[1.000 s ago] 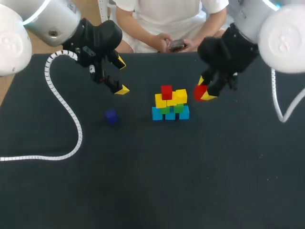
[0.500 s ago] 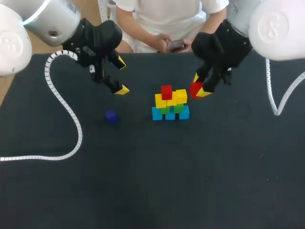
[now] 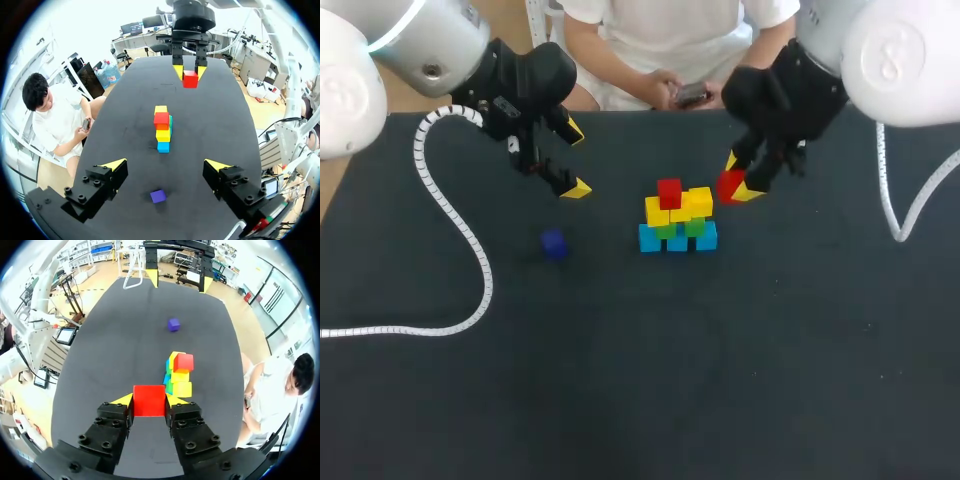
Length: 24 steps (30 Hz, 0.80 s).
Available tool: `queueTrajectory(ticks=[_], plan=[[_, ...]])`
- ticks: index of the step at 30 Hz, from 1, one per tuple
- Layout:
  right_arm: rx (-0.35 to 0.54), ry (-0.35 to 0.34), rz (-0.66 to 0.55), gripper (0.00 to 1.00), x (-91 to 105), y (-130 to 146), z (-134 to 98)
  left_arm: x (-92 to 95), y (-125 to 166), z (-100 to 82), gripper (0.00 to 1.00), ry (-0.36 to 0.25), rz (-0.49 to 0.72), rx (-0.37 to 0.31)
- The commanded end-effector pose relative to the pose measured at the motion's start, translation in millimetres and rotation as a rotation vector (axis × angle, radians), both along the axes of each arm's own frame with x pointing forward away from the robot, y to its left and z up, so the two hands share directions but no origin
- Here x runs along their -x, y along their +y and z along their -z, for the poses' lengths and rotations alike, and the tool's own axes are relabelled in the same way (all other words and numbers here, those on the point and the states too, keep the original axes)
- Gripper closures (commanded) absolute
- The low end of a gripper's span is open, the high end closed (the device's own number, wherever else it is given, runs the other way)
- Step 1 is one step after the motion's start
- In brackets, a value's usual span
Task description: Place the blue cubes, place green cubes on the blue cubes, place the yellow cubes on the green cubes, then place the red cubes on the yellow cubes, and place purple cube on the red cubes.
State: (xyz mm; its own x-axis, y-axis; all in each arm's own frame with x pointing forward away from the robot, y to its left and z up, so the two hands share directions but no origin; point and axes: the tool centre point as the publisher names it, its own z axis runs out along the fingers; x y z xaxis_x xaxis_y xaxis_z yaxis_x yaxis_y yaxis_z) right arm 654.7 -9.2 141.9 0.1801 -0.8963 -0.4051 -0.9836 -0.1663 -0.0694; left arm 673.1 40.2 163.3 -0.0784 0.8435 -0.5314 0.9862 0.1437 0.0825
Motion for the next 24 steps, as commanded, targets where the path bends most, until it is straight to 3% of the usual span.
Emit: queueTrajectory(ticks=[1, 13, 24], plan=[[0.028, 0.003, 0.003, 0.88, 3.3, 4, -1, -0.4, 1, 0.0, 0.0, 0.0, 0.003, 0.002], [0.118, 0.034, 0.033, 0.94, 5.7, 11, 12, -0.4, 1, 0.0, 0.0, 0.0, 0.003, 0.002], [0.122, 0.056, 0.033, 0.97, 6.0, 20, 24, -0.4, 1, 0.0, 0.0, 0.0, 0.003, 0.002]])
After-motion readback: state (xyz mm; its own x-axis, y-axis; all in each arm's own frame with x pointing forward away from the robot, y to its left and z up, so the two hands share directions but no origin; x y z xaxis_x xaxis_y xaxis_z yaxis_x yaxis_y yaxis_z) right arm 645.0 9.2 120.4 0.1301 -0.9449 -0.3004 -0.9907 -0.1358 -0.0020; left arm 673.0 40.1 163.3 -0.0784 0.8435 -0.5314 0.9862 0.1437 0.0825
